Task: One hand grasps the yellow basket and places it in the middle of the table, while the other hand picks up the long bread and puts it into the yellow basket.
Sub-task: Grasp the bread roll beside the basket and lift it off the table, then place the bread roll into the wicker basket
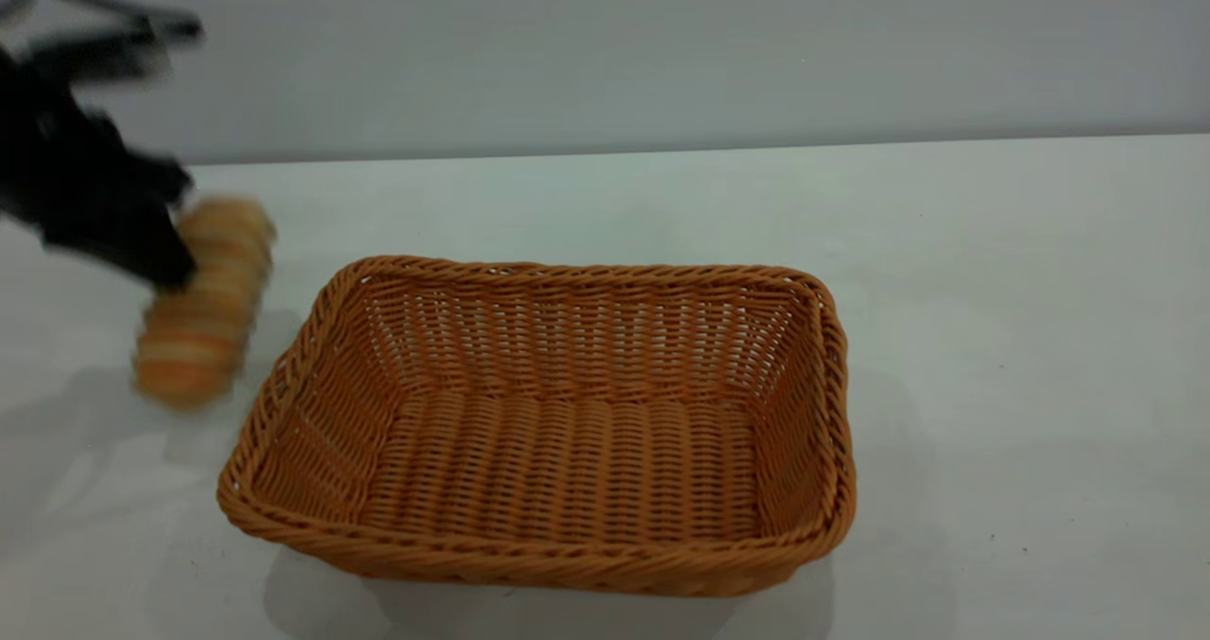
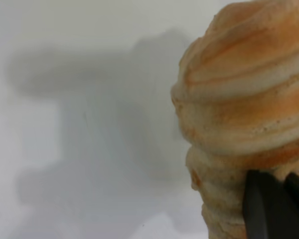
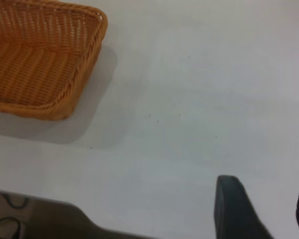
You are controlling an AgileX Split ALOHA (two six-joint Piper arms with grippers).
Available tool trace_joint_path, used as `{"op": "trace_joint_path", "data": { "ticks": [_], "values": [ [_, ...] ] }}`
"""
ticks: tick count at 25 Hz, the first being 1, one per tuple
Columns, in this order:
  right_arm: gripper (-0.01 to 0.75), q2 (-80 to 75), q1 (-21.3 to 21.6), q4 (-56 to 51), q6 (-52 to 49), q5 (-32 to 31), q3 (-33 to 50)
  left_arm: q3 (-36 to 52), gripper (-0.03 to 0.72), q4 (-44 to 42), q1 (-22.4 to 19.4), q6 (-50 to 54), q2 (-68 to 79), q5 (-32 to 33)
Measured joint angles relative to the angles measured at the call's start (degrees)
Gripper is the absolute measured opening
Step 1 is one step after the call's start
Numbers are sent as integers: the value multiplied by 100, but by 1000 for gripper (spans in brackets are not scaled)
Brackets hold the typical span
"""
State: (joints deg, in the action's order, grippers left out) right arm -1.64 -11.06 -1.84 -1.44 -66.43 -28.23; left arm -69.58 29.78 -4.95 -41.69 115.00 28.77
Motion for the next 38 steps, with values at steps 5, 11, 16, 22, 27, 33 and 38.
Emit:
{"op": "trace_joint_path", "data": {
  "ticks": [5,11,16,22,27,33,38],
  "values": [
    [341,0,0,51,32,8,32,-13,4,543,307,-1067,-840,458],
    [341,0,0,99,73,111,114,-706,4,393,1344,-1883,-1103,1712],
    [341,0,0,99,77,114,119,-1548,4,-394,2126,-1930,-800,2808],
    [341,0,0,99,77,114,119,-2535,4,-1020,2768,-1930,59,3813],
    [341,0,0,99,77,114,119,-3248,4,-1701,3380,-1843,802,3813],
    [341,0,0,99,77,114,119,-3591,4,-1962,3814,-1824,1557,3813],
    [341,0,0,99,84,114,119,-3592,4,-2117,3982,-1706,1876,3813]
  ]
}}
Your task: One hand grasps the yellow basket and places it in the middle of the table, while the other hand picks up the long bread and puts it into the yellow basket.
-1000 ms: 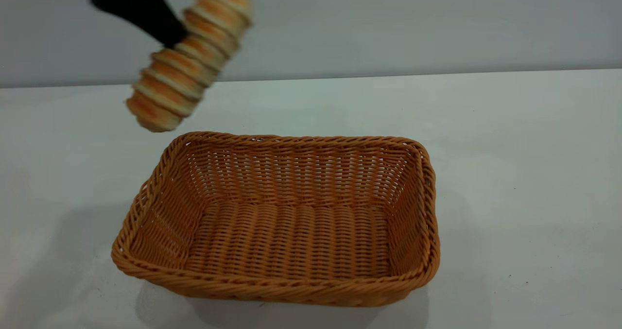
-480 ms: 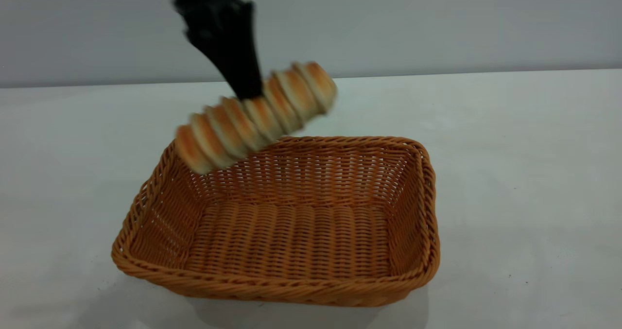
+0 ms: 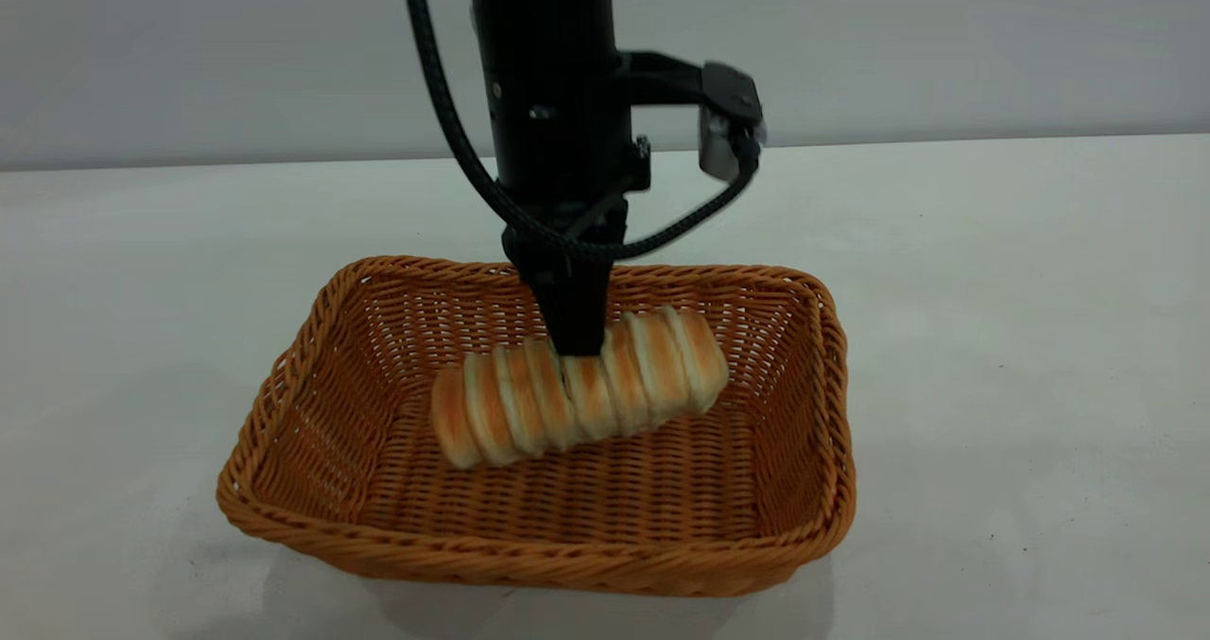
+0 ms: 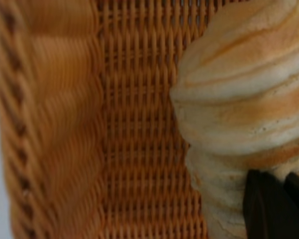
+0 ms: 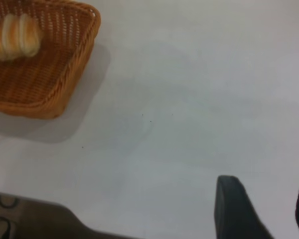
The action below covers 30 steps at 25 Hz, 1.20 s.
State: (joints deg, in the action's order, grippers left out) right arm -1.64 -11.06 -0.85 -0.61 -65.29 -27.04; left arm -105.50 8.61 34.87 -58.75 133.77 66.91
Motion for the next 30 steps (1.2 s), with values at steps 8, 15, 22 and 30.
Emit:
{"op": "trace_joint_path", "data": {
  "ticks": [8,15,22,30],
  "values": [
    [341,0,0,0,0,0,0,-70,72,-28,13,295,11,0],
    [341,0,0,0,0,0,0,-70,381,-140,15,630,11,0],
    [341,0,0,0,0,4,0,-706,440,-667,15,1694,-183,0],
    [341,0,0,0,5,4,0,-1127,441,-953,15,2954,-1943,0]
  ]
}}
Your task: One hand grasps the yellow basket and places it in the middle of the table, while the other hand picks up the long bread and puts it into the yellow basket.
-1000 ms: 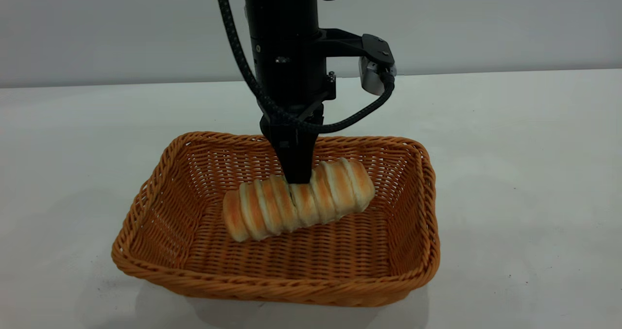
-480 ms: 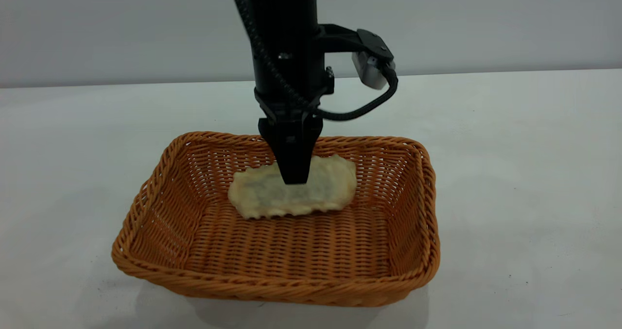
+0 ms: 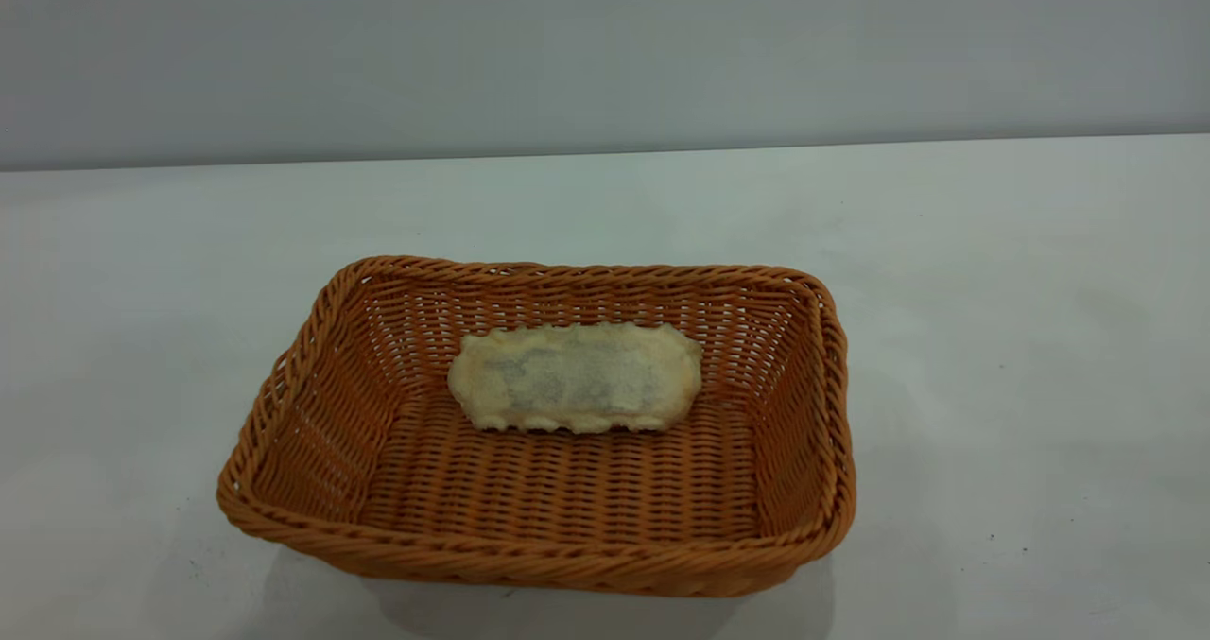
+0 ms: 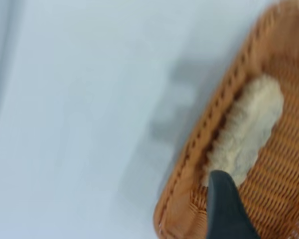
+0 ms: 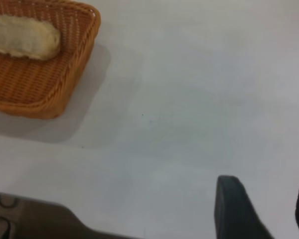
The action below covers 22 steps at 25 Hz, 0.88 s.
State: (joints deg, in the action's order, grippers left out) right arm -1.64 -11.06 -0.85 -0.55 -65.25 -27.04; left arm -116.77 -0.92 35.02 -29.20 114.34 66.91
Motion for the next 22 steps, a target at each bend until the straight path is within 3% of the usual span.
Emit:
{"op": "trace_joint_path", "data": {
  "ticks": [9,22],
  "values": [
    [341,0,0,0,0,0,0,156,389,-811,0,1460,-1654,0],
    [340,0,-273,-39,-5,0,0,2521,381,-1185,0,2529,-5208,4]
  ]
}}
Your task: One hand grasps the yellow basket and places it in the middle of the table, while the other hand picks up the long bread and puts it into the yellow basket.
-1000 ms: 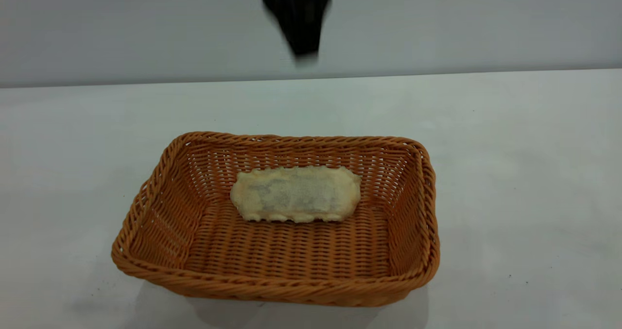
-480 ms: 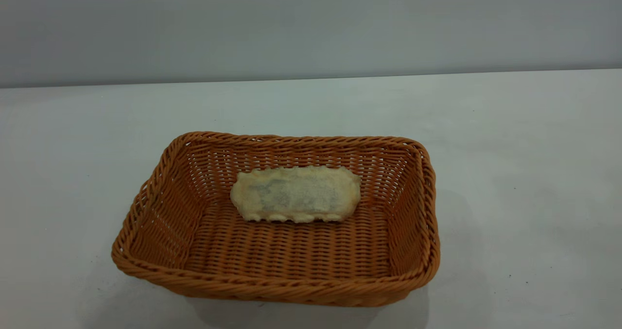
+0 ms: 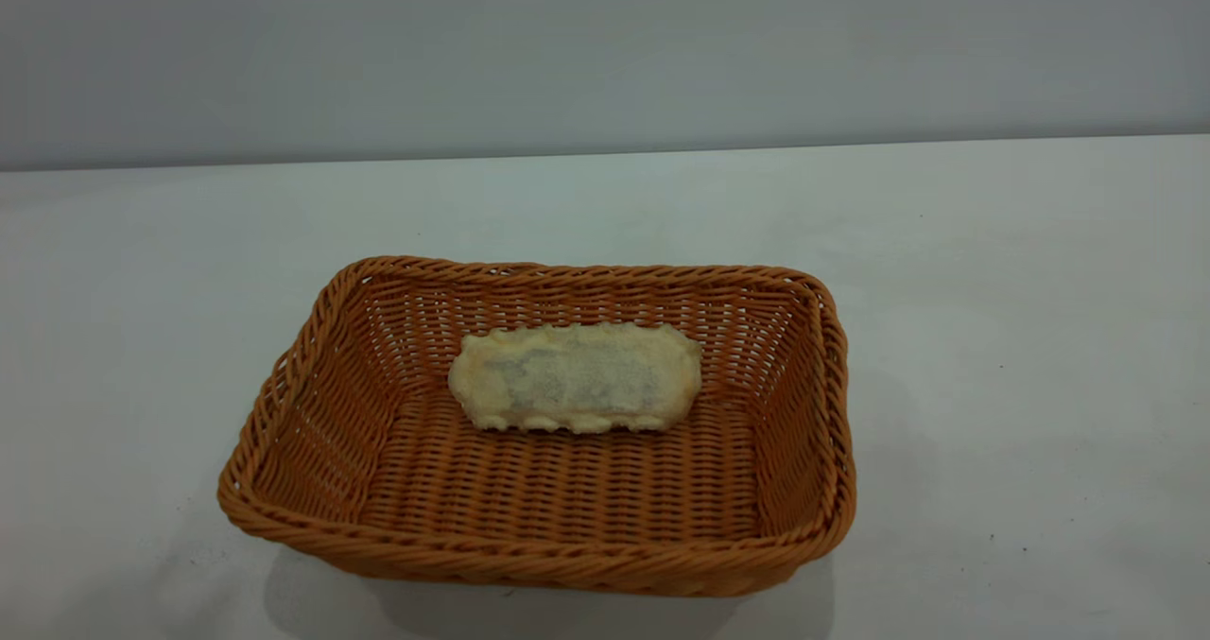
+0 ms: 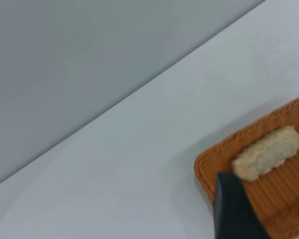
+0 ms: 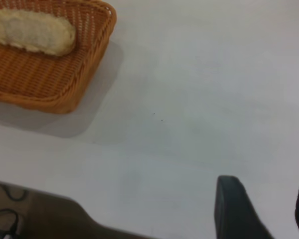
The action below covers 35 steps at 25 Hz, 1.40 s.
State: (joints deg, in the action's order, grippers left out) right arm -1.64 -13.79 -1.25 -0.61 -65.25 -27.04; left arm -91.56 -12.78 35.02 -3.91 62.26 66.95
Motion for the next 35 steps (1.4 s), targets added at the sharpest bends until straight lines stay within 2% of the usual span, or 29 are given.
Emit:
{"op": "trace_joint_path", "data": {
  "ticks": [8,21,26,35],
  "values": [
    [340,0,0,-5,-5,2,0,1646,381,49,0,155,-1942,0],
    [339,0,0,-7,-5,9,0,3879,381,1348,-32,625,-5381,-18],
    [339,0,0,-7,-5,9,0,4808,381,1278,-775,270,-6317,-28],
    [339,0,0,-19,-5,13,0,6090,381,1566,-1840,-207,-6366,-35]
  ]
}}
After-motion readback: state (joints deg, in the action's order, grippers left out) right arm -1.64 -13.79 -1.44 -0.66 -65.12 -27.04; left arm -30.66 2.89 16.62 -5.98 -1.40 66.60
